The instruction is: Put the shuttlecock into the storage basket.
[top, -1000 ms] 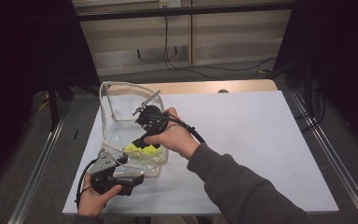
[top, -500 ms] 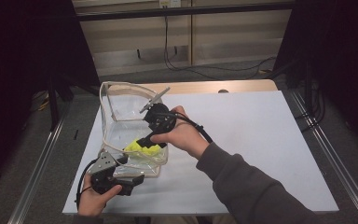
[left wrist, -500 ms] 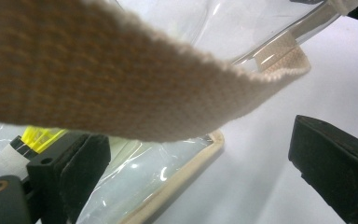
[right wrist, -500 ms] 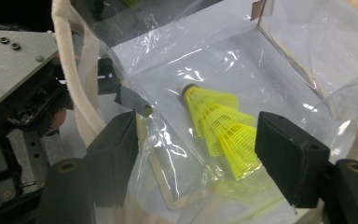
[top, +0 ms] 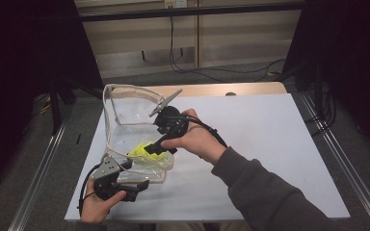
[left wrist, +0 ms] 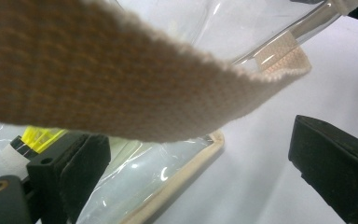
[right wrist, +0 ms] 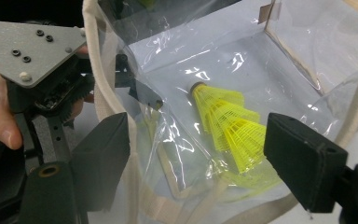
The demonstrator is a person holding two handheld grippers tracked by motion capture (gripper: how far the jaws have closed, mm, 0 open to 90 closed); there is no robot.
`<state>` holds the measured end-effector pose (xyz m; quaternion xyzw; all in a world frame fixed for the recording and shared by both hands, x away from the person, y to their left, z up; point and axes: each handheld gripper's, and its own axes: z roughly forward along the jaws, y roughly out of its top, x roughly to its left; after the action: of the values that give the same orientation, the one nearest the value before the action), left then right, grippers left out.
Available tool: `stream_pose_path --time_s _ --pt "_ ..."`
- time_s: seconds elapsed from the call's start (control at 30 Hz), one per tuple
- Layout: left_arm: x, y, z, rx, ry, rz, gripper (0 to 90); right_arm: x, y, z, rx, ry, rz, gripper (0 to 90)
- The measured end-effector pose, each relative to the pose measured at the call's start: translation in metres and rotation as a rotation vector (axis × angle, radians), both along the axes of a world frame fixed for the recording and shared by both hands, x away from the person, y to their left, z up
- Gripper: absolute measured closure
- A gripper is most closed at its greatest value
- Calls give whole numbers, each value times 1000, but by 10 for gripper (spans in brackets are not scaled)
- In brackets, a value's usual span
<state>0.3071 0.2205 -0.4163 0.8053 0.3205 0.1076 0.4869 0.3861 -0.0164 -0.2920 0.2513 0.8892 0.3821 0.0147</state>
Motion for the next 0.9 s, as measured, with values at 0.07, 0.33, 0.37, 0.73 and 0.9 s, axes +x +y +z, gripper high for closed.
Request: stream_pose_path --time_s 0.07,0.33,0.37,0.73,0.9 --pt "0 0 0 3 1 0 54 -1 -1 0 3 -2 5 220" --pt "0 0 0 1 0 1 54 -3 -8 2 14 -8 13 201" --pt "0 0 0 1 0 0 54 -3 -10 2 15 -11 14 201" --pt "0 0 0 3 -1 1 54 -4 -28 5 30 -13 4 190" --pt "-1 1 0 9 -1 -2 56 -5 -35 7 41 -27 8 186"
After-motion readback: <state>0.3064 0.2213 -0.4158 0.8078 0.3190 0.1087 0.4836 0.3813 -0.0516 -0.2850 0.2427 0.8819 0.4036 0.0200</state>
